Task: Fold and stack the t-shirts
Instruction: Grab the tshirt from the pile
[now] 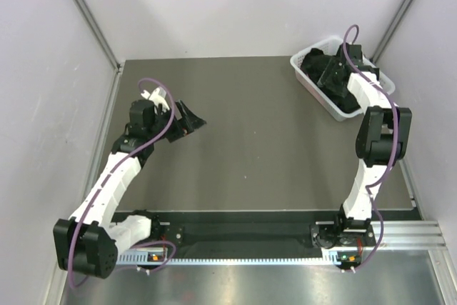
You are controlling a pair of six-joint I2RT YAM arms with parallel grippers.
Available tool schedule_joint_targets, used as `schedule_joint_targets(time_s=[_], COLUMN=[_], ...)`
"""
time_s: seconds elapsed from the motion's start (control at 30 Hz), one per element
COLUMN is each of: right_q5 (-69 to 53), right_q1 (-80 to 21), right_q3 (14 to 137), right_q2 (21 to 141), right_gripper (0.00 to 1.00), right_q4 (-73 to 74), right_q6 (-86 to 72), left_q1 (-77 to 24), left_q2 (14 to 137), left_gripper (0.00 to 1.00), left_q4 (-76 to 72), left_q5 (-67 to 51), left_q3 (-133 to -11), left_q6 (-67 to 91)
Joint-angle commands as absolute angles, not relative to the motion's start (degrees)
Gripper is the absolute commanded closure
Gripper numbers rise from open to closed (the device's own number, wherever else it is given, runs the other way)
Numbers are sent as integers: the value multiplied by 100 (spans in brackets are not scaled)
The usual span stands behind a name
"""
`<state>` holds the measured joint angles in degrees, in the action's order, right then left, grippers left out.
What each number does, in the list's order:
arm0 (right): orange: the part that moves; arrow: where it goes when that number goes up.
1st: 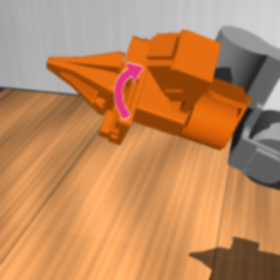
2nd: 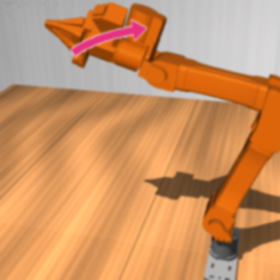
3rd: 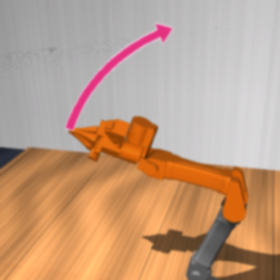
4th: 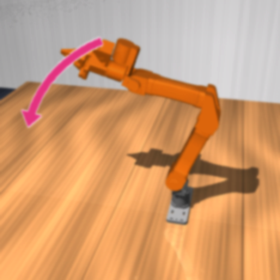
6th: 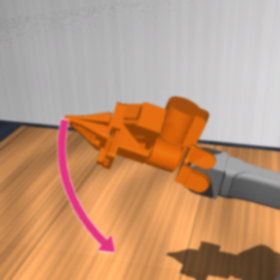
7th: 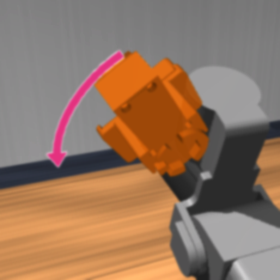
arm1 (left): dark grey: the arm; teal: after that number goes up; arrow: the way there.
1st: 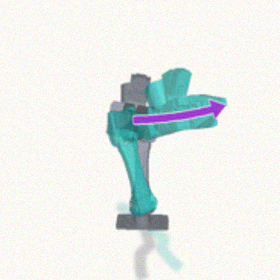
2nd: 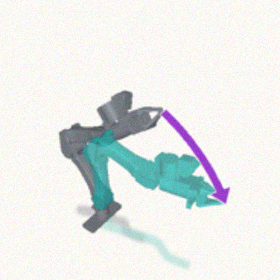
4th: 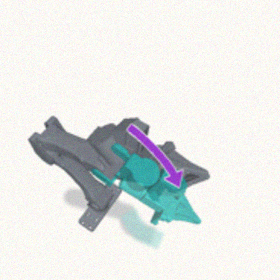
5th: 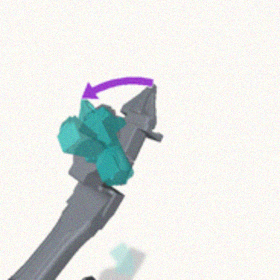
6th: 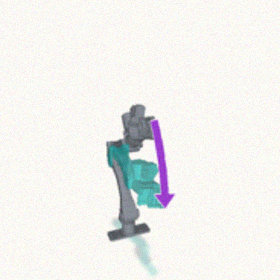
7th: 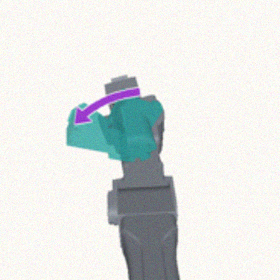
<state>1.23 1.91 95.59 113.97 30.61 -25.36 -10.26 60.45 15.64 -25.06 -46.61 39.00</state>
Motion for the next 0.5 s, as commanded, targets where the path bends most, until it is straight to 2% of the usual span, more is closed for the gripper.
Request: schedule_joint_targets(time_s=[0.0,0.07,0.17,0.2,0.27,0.3,0.37,0.47], right_q5=[-211,-272,-360,-404,-457,-457,-448,-387], right_q1=[246,246,264,272,281,281,281,273], right_q3=[9914,9862,9809,9835,9957,10010,10281,10956], right_q2=[11540,11540,11505,11505,11505,11479,11435,11329], right_gripper=[42,44,55,66,77,90,100,100], right_q4=[2795,2673,2479,2452,2435,2443,2469,2662], right_q6=[-2716,-2716,-2646,-2637,-2619,-2637,-2672,-2759], left_q1=[-984,-984,-958,-958,-941,-940,-932,-923], left_q2=[6169,6214,6240,6240,6275,6301,6345,6416], left_gripper=[11,11,12,12,12,12,12,16], left_q4=[1651,1731,1784,1784,1810,1828,1881,1951], left_q5=[-2646,-2646,-2663,-2672,-2681,-2698,-2724,-2838], left_q3=[-5097,-5212,-5282,-5300,-5343,-5396,-5449,-5511], left_q6=[3596,3542,3498,3481,3463,3445,3419,3419])
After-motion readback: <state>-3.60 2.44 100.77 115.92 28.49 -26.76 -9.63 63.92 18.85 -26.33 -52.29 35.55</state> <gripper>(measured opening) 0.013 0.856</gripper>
